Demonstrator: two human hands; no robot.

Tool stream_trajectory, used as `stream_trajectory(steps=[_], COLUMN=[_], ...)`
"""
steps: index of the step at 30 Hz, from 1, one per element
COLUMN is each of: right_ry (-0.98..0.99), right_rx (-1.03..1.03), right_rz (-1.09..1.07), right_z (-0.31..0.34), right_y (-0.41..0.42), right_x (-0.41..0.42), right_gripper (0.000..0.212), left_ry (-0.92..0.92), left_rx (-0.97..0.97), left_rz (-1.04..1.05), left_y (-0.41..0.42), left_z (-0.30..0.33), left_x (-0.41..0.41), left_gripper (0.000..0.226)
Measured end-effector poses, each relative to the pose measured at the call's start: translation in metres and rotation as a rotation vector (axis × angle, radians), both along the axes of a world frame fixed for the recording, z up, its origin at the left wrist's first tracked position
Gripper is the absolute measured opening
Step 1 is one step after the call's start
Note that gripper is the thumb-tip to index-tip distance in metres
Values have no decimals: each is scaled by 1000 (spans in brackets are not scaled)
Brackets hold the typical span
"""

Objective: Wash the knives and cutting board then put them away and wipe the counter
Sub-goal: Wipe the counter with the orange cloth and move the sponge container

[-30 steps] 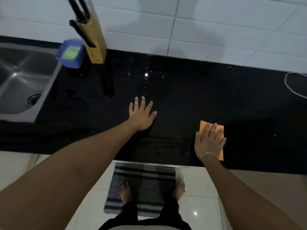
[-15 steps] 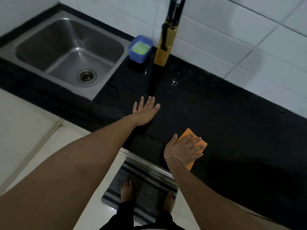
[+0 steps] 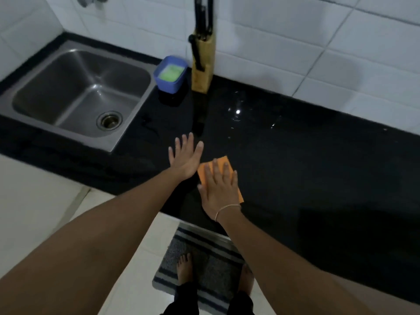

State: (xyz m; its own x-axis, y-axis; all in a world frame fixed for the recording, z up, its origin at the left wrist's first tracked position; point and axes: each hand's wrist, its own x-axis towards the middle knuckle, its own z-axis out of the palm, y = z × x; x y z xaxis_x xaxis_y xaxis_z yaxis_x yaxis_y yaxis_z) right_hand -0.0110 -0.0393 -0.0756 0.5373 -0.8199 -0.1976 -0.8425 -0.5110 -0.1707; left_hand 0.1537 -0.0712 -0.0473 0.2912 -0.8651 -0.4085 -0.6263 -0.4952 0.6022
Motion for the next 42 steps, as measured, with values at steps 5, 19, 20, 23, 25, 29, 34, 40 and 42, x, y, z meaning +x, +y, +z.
stream_trajectory(steps=[5,19,20,23,25,29,34,40,42], right_ry=[42,97,91,98,101,35,21,58,63], right_rx=[21,64,66,77,94,39,24,51,55], right_rz=[77,-661,-737,-966,-1083,-923,-357,-209,-329], right_z=[5,4,3,-2,-2,-3,-1,6,5], right_y=[8,-28,-43,-87,-115,-157,-105,-62,-66], right_x=[-77,-323,-325,-315,-294,-220,-141,-234,-271], right_gripper=[66,63,63,67,73,74,69,67,67], left_ry=[-248,-468,-461,-411,-358,-96,331,-140,-295], left_rx=[-86,86,104,132,142,86,-108,-24,-34], left_rz=[-215,-517,-523,-521,-497,-325,293,-10,-76], left_y=[-23,-82,-83,-86,-86,-90,-96,-93,-89], left_z=[-7,-18,-17,-21,-22,-17,1,-14,-23], left_x=[-73,-169,-168,-169,-169,-164,-168,-182,-186], left_gripper=[75,78,78,79,79,75,63,71,73])
